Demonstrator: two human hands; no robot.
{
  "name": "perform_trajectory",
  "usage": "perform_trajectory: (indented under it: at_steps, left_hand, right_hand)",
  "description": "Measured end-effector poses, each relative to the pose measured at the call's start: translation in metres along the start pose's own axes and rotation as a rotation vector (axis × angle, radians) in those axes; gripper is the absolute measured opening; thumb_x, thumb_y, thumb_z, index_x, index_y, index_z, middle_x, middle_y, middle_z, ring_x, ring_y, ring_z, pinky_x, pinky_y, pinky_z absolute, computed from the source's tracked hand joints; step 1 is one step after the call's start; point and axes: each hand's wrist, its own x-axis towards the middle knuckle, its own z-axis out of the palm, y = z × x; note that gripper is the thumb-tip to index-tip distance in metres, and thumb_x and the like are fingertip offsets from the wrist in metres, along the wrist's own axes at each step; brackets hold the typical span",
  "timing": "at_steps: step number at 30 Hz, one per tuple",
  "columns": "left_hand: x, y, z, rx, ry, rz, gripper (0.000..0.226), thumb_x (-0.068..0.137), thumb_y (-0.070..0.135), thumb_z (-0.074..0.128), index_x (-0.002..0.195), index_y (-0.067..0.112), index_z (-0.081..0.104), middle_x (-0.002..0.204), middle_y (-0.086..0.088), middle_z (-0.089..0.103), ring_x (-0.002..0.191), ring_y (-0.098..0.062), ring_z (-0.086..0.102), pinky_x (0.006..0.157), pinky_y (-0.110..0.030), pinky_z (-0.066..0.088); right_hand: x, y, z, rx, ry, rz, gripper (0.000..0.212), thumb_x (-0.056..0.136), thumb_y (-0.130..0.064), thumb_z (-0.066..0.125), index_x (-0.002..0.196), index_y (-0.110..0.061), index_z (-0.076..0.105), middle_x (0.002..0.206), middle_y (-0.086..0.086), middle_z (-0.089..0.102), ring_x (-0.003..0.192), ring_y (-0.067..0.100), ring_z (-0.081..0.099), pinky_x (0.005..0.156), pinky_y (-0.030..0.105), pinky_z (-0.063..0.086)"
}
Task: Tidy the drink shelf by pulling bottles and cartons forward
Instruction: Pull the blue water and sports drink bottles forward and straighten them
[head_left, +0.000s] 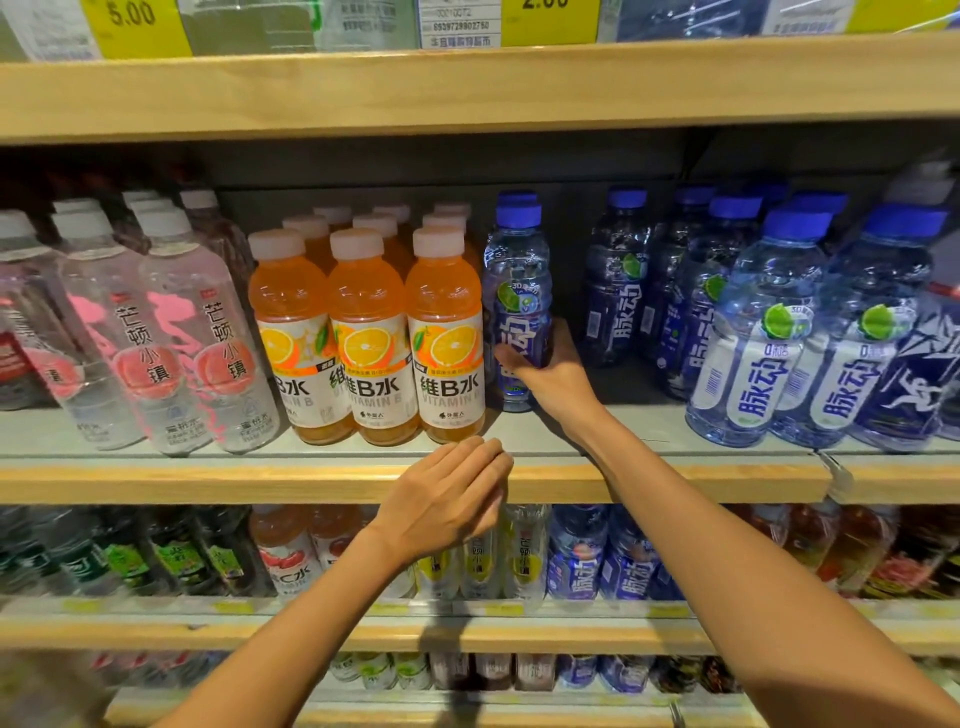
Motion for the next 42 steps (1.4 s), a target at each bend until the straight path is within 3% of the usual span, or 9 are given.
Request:
perform_trajectory:
  at_steps: [2, 5, 11, 14, 17, 25, 31, 36, 42]
  left_hand:
    - [0.004, 0.002, -0.003, -0.021, -0.008, -0.02, 0.028, 0.092, 0.021, 0.052, 0.103, 0.002, 0.07, 0.105, -0.013, 0.069, 0.093, -0.027, 0.067, 0.08, -0.034, 0.055]
    - [0.013, 0.008, -0.007, -0.074, -0.019, -0.061, 0.022, 0.09, 0.016, 0.055, 0.097, 0.001, 0.069, 0.098, -0.014, 0.068, 0.085, -0.028, 0.065, 0.074, -0.035, 0.054]
    - [0.054, 0.024, -0.003, -0.127, -0.114, -0.042, 0.033, 0.09, 0.03, 0.05, 0.101, 0.003, 0.066, 0.099, -0.013, 0.066, 0.083, -0.027, 0.062, 0.07, -0.036, 0.052]
    - [0.07, 0.027, 0.004, -0.14, -0.243, -0.026, 0.04, 0.092, 0.042, 0.043, 0.101, 0.008, 0.063, 0.097, -0.009, 0.063, 0.083, -0.026, 0.058, 0.071, -0.037, 0.048]
    - [0.072, 0.026, 0.008, -0.154, -0.3, -0.022, 0.042, 0.095, 0.046, 0.039, 0.101, 0.01, 0.06, 0.097, -0.007, 0.06, 0.084, -0.024, 0.054, 0.072, -0.037, 0.046]
    - [0.07, 0.023, 0.007, -0.2, -0.335, -0.058, 0.042, 0.095, 0.047, 0.04, 0.103, 0.011, 0.059, 0.101, -0.007, 0.059, 0.086, -0.022, 0.053, 0.07, -0.036, 0.046]
    - [0.071, 0.024, 0.006, -0.201, -0.346, -0.062, 0.042, 0.095, 0.047, 0.041, 0.102, 0.01, 0.06, 0.1, -0.007, 0.06, 0.085, -0.022, 0.054, 0.068, -0.035, 0.047]
    - [0.07, 0.025, 0.008, -0.196, -0.342, -0.084, 0.042, 0.092, 0.048, 0.043, 0.102, 0.011, 0.061, 0.1, -0.005, 0.061, 0.085, -0.021, 0.055, 0.068, -0.034, 0.049]
    - [0.069, 0.025, 0.009, -0.203, -0.351, -0.094, 0.043, 0.093, 0.049, 0.041, 0.104, 0.011, 0.06, 0.101, -0.005, 0.06, 0.086, -0.02, 0.054, 0.068, -0.033, 0.048]
  right_hand:
    - [0.0, -0.001, 0.001, -0.028, 0.003, 0.011, 0.066, 0.077, -0.032, 0.077, 0.13, -0.014, 0.042, 0.125, 0.008, 0.058, 0.111, 0.021, 0.058, 0.093, 0.037, 0.052]
    - [-0.007, -0.002, -0.01, -0.069, 0.026, 0.019, 0.054, 0.076, -0.041, 0.075, 0.119, -0.02, 0.05, 0.105, -0.007, 0.063, 0.095, 0.008, 0.063, 0.07, 0.011, 0.049]
    - [-0.014, 0.002, -0.062, -0.136, 0.323, -0.028, 0.038, 0.088, -0.029, 0.066, 0.119, -0.017, 0.048, 0.111, 0.003, 0.058, 0.106, 0.02, 0.056, 0.09, 0.034, 0.046]
    - [-0.007, 0.009, -0.073, -0.29, 0.31, 0.051, 0.057, 0.089, -0.031, 0.064, 0.137, -0.014, 0.038, 0.129, 0.012, 0.053, 0.114, 0.025, 0.051, 0.091, 0.03, 0.038]
    - [0.002, 0.017, -0.071, -0.353, 0.267, 0.115, 0.079, 0.089, -0.034, 0.064, 0.149, -0.016, 0.018, 0.148, 0.014, 0.036, 0.132, 0.03, 0.039, 0.103, 0.035, 0.033]
    - [0.028, 0.029, -0.06, -0.491, 0.293, 0.186, 0.095, 0.084, -0.034, 0.071, 0.15, -0.003, 0.011, 0.155, 0.019, 0.018, 0.144, 0.031, 0.017, 0.114, 0.037, 0.018]
    - [0.041, 0.026, -0.053, -0.488, 0.329, 0.149, 0.092, 0.081, -0.028, 0.074, 0.147, 0.001, 0.017, 0.153, 0.022, 0.02, 0.142, 0.035, 0.019, 0.114, 0.039, 0.019]
    - [0.053, 0.03, -0.055, -0.303, 0.333, 0.071, 0.084, 0.076, -0.014, 0.079, 0.138, 0.008, 0.026, 0.14, 0.023, 0.042, 0.13, 0.033, 0.041, 0.103, 0.032, 0.032]
    - [0.063, 0.033, -0.055, -0.197, 0.345, 0.066, 0.08, 0.07, -0.01, 0.083, 0.133, 0.002, 0.034, 0.133, 0.02, 0.053, 0.123, 0.03, 0.051, 0.098, 0.029, 0.038]
